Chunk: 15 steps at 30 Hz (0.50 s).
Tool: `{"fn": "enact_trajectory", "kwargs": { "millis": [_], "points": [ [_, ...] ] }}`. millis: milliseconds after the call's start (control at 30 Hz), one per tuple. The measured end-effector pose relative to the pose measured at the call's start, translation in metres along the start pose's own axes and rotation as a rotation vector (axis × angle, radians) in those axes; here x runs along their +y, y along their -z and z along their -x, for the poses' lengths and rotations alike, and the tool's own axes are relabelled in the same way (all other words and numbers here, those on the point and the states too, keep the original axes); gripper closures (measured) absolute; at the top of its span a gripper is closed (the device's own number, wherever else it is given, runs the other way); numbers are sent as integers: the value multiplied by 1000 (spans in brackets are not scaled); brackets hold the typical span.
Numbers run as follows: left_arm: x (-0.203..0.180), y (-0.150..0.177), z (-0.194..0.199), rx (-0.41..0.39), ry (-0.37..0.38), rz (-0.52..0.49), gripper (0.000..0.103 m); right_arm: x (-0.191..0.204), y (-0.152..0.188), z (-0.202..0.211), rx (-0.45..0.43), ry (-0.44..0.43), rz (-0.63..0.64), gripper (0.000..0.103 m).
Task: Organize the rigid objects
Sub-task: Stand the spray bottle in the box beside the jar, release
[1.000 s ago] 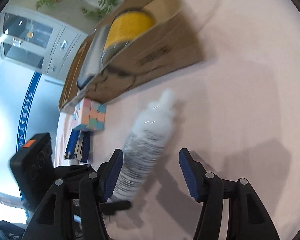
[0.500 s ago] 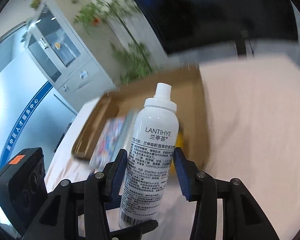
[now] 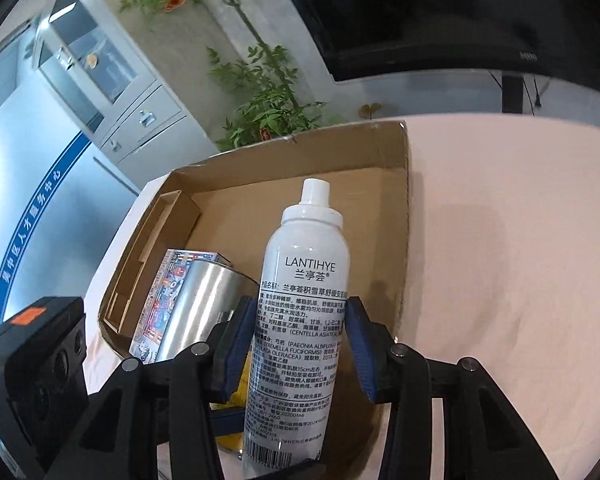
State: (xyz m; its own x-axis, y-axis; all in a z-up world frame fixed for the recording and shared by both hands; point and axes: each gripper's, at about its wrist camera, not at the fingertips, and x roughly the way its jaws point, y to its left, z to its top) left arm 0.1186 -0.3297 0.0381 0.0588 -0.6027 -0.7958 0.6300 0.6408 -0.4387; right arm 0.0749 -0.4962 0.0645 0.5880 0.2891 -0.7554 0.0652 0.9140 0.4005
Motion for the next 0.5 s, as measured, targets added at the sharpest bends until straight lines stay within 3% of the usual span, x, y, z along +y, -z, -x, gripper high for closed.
{"fn": "enact_trajectory", "kwargs": {
  "millis": [167,233,267,333,367,400,467,500],
  "points": [
    [-5,10,17,-28,-2,-21,56,-7,13,-17,18,60,-54,54],
    [-4,28,38,-86,-56,-79,55,-16,20,-21,18,38,-137,30],
    [-4,36,50,-119,-86,-109,55,-18,24,-18,6,31,-165,14],
    [-1,59,89,-227,-152,-170,55,-8,35,-1,-43,53,-136,7],
    [1,69,107,-281,-185,-196,49,3,43,10,-66,87,-101,4],
    [4,83,131,-359,-236,-217,33,15,54,21,-95,137,-65,1],
    [12,106,170,-482,-310,-224,11,42,73,39,-142,230,7,1],
    [18,114,187,-544,-342,-228,11,58,87,46,-165,287,49,1]
  ]
}}
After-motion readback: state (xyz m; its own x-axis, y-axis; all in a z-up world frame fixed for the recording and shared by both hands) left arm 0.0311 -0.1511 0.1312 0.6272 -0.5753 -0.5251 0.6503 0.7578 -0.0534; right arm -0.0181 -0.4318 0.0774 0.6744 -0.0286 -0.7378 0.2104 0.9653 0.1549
